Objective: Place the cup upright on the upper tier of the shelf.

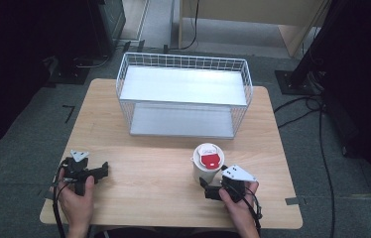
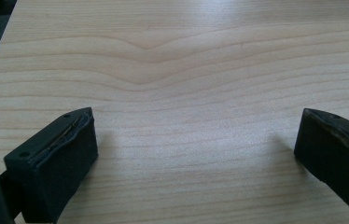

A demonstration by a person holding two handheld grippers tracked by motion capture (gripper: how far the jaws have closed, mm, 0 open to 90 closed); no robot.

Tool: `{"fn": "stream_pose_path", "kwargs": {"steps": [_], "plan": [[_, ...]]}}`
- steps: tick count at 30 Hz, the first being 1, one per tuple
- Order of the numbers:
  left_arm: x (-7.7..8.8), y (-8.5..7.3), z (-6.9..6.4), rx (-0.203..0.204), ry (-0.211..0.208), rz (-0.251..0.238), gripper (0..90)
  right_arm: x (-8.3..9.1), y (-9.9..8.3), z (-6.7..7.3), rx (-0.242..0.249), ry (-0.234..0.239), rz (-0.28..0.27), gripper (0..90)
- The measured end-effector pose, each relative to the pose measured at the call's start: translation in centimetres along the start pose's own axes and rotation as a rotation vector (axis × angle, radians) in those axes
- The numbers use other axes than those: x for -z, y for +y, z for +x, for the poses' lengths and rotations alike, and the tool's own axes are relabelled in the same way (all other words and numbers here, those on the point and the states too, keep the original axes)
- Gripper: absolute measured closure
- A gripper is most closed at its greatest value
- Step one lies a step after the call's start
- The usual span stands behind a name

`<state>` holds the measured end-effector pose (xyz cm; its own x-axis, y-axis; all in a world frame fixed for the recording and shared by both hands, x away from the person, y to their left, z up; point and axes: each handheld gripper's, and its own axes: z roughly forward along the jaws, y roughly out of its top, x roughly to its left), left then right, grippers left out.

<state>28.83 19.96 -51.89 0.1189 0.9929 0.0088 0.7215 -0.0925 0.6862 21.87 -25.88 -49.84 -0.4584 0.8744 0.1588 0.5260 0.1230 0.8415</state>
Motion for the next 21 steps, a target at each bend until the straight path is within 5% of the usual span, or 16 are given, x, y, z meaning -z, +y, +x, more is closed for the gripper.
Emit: {"fn": "stream_pose_path", "kwargs": {"steps": [21], "plan": [[0.0,0.0,0.0,-0.001,0.0,0.001,0.0,-1.6,0.8,1.0,-0.074,0.005,-0.166,5.6]]}}
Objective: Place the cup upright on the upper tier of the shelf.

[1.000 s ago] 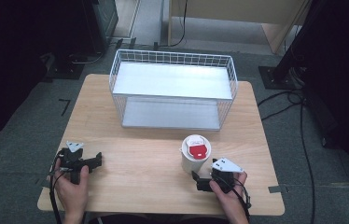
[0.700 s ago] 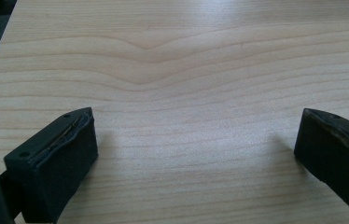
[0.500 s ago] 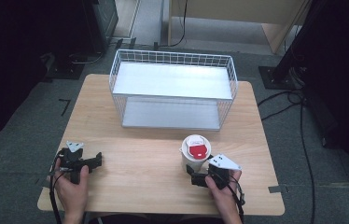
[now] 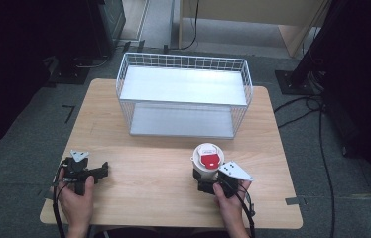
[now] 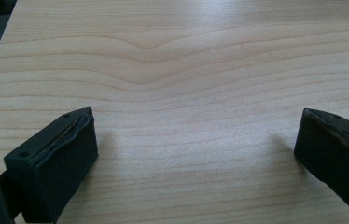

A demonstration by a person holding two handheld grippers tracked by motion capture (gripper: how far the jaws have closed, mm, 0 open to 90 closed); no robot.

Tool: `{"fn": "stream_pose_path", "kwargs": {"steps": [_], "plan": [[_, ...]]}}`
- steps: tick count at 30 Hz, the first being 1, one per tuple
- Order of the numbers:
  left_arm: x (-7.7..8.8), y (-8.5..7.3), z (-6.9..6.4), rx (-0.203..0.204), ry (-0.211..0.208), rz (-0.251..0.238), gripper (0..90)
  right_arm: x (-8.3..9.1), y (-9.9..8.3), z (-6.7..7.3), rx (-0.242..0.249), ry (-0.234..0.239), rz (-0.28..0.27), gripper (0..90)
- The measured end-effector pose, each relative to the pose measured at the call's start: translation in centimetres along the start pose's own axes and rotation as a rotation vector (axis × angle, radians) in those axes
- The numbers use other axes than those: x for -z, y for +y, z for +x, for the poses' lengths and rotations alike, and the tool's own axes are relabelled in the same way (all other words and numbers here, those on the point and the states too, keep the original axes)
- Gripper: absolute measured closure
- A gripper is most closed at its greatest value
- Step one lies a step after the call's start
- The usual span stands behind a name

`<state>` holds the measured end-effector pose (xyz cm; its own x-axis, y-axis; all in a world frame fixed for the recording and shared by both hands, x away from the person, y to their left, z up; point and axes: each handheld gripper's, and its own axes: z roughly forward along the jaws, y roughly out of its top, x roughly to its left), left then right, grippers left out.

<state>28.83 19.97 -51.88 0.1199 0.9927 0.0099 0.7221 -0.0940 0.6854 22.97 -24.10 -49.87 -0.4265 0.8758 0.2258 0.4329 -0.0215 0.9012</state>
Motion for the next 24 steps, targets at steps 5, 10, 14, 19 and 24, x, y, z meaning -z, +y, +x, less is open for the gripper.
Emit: {"fn": "stream_pose_path", "kwargs": {"steps": [5,10,14,19,24], "plan": [[0.0,0.0,0.0,0.0,0.0,0.0,0.0,-0.4,-0.1,0.3,-0.006,-0.009,-0.045,4.8],[0.0,0.0,0.0,0.0,0.0,0.0,0.0,-0.8,-0.1,0.7,0.002,-0.033,-0.086,4.1],[0.0,0.0,0.0,0.0,0.0,0.0,0.0,-0.9,-0.2,0.8,0.006,-0.041,-0.1,4.1],[0.0,0.0,0.0,0.0,0.0,0.0,0.0,-1.0,-0.2,1.0,0.003,-0.051,-0.128,3.7],[0.0,0.0,0.0,0.0,0.0,0.0,0.0,-1.1,-0.2,1.1,0.021,-0.057,-0.156,3.9]]}}
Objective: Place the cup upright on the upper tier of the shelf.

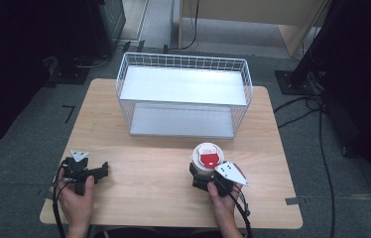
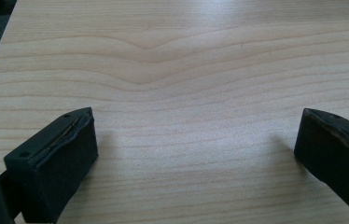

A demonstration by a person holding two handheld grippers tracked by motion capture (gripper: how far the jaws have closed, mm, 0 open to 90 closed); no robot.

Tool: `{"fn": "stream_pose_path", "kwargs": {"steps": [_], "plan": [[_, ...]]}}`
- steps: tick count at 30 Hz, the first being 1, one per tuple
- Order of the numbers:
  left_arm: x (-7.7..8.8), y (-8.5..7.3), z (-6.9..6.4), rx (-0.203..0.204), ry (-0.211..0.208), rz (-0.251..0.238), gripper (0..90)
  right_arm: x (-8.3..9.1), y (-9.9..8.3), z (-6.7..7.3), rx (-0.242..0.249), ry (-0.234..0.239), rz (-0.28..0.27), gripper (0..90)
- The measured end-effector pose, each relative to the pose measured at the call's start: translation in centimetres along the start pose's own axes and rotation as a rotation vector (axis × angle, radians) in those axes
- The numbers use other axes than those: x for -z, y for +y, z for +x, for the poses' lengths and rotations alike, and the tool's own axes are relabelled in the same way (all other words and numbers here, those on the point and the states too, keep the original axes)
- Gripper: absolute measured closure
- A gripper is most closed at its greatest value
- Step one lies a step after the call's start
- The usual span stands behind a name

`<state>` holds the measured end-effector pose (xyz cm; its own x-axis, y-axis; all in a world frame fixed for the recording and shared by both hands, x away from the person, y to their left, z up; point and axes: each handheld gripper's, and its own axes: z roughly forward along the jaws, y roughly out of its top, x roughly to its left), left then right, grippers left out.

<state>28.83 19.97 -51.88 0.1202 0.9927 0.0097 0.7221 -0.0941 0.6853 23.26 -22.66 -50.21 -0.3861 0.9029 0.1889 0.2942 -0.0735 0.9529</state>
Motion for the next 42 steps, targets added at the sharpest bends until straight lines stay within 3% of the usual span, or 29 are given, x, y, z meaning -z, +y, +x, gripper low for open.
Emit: {"fn": "stream_pose_path", "kwargs": {"steps": [10,21,42], "plan": [[0.0,0.0,0.0,0.0,0.0,0.0,0.0,0.2,0.1,-0.1,-0.011,-0.02,-0.039,4.2],[0.0,0.0,0.0,0.0,0.0,0.0,0.0,0.5,0.8,-0.1,-0.035,-0.01,-0.069,4.2],[0.0,0.0,0.0,0.0,0.0,0.0,0.0,0.6,6.0,0.2,-0.011,-0.015,-0.178,3.9]]}}
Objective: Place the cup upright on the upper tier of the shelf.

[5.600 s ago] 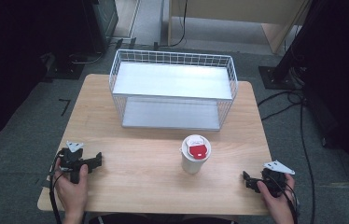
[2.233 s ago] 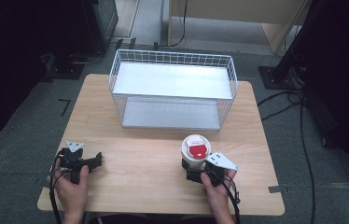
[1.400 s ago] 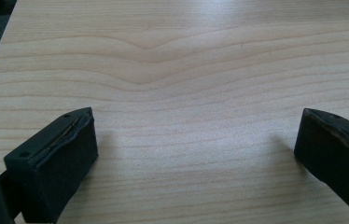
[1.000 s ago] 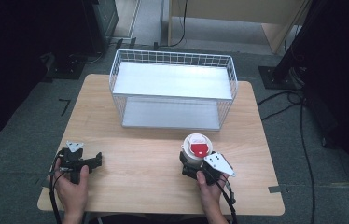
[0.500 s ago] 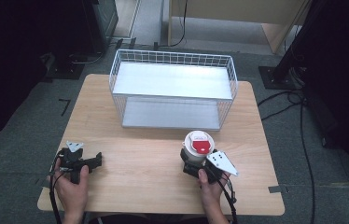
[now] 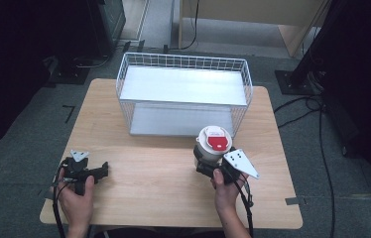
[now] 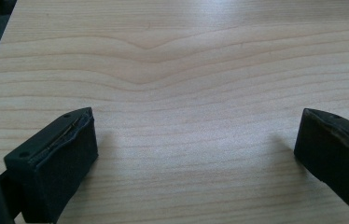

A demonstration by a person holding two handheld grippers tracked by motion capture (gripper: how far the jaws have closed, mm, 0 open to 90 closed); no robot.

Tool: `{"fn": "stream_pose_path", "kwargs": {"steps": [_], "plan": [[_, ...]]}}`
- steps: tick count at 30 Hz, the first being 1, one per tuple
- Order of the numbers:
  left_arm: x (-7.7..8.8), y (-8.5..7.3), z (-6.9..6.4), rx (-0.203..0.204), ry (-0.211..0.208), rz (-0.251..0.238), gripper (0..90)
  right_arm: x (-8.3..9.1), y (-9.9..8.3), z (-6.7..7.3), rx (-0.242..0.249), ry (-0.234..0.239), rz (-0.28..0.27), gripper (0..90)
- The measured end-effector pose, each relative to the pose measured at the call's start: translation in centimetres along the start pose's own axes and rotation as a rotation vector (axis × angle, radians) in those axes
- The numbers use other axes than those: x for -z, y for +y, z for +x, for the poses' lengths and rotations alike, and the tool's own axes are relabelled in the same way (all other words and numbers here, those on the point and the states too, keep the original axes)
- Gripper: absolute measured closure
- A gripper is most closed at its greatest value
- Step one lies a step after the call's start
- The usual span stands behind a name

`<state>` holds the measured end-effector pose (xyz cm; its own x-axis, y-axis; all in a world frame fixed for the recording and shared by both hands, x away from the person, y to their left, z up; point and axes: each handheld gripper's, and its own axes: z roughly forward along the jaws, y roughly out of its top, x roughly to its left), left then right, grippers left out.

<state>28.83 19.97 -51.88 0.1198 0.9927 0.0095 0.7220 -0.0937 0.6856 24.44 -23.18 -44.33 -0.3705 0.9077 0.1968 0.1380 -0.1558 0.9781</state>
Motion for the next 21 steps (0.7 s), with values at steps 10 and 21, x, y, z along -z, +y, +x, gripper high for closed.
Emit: {"fn": "stream_pose_path", "kwargs": {"steps": [10,21], "plan": [[0.0,0.0,0.0,0.0,0.001,-0.001,0.0,-1.3,3.1,0.0,0.03,0.004,-0.031,2.7],[0.0,0.0,0.0,-0.001,0.001,0.0,0.0,-2.4,5.0,0.7,0.003,0.03,-0.062,2.7]]}}
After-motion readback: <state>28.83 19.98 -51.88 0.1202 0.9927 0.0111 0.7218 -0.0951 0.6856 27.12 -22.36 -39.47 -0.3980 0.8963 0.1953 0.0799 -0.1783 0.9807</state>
